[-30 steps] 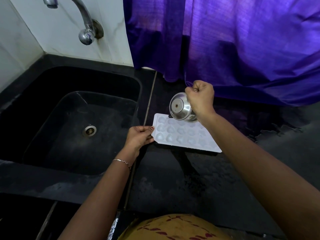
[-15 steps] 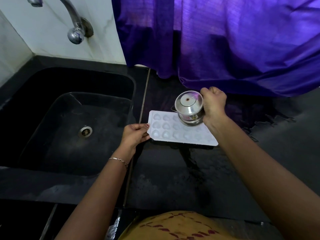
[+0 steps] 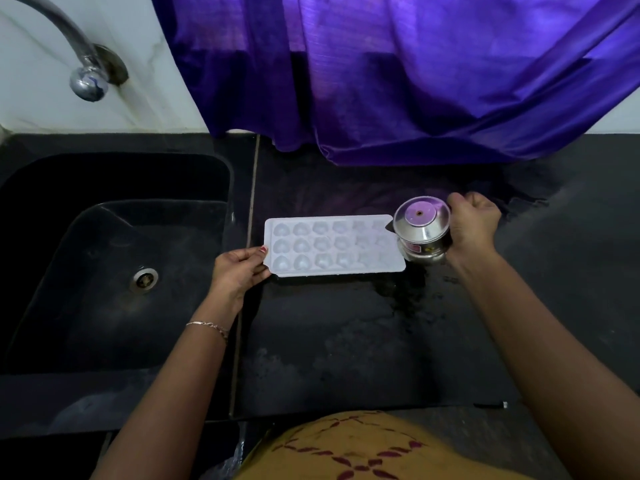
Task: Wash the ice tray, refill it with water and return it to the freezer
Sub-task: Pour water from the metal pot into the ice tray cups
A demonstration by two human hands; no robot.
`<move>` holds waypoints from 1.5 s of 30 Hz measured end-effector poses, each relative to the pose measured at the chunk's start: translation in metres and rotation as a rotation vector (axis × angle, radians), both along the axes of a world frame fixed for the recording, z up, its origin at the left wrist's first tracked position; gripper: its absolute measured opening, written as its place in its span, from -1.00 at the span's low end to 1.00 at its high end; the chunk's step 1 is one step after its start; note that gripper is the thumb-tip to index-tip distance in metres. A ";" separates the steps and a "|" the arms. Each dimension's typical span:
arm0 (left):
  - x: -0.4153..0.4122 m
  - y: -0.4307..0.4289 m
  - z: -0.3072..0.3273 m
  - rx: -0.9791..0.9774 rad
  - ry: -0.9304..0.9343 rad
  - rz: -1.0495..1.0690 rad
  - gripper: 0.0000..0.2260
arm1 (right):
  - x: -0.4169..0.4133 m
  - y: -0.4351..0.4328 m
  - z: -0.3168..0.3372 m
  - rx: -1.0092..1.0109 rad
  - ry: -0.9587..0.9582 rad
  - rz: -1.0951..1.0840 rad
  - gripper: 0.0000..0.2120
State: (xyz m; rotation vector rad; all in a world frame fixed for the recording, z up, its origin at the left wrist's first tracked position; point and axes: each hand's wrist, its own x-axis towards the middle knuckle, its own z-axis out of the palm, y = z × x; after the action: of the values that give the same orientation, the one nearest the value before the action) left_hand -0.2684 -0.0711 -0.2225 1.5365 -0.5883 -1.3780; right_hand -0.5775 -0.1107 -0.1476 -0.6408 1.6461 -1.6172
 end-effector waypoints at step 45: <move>-0.002 -0.003 -0.005 -0.019 0.012 0.026 -0.94 | -0.022 -0.003 -0.004 -0.084 0.539 0.138 -0.64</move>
State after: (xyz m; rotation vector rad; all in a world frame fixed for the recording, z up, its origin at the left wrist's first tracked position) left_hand -0.2700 -0.0736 -0.2279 1.5142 -0.5707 -1.3576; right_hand -0.6000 -0.1139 -0.1512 -1.2917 1.8570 -1.4980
